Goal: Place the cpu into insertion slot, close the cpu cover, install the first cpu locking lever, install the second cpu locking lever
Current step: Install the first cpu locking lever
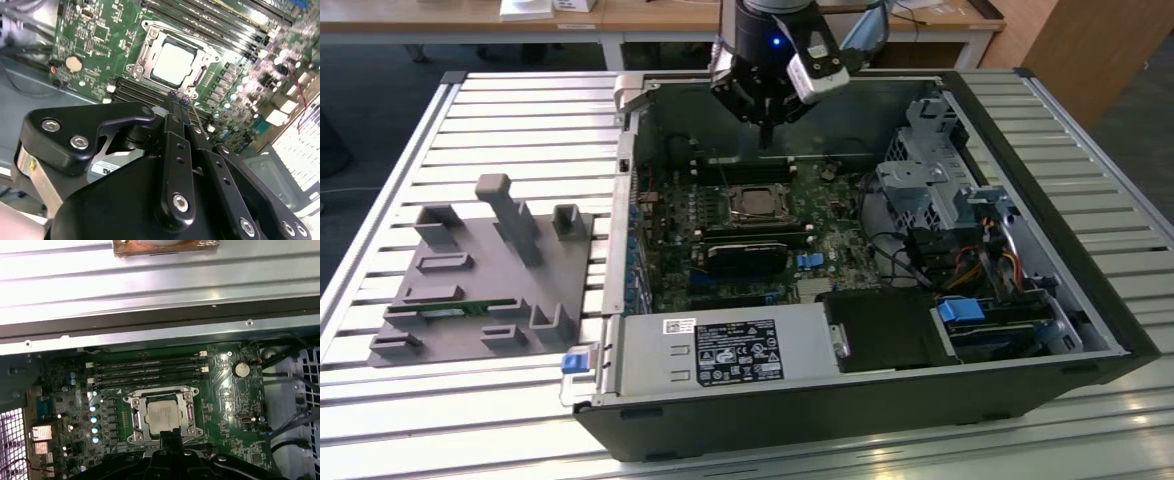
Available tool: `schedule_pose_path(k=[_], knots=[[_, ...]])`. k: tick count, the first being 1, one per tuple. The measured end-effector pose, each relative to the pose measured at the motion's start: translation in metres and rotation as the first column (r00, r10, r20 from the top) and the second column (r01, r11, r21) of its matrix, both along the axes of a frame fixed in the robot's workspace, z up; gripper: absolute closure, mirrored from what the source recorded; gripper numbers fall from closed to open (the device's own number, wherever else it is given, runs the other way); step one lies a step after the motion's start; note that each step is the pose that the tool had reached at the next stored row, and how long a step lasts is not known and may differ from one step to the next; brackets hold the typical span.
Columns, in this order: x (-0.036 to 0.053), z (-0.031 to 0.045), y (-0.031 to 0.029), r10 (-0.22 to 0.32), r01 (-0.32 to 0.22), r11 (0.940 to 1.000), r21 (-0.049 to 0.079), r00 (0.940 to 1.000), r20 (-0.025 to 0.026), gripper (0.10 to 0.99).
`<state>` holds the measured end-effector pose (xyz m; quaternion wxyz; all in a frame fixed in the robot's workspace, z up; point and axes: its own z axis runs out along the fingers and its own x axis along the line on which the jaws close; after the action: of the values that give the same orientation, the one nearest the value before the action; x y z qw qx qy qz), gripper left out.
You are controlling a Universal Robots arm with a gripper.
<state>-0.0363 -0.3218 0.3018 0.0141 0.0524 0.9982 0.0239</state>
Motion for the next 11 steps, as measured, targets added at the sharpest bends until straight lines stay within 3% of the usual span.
schedule_pose_path(k=[6,11], knots=[[-0.0001,-0.0008,0.0,0.039,-0.039,0.9992,0.0,0.9992,0.0001,0.98],[-0.0048,-0.0039,0.0,0.046,-0.046,0.9989,0.011,0.9989,0.0007,0.98]])
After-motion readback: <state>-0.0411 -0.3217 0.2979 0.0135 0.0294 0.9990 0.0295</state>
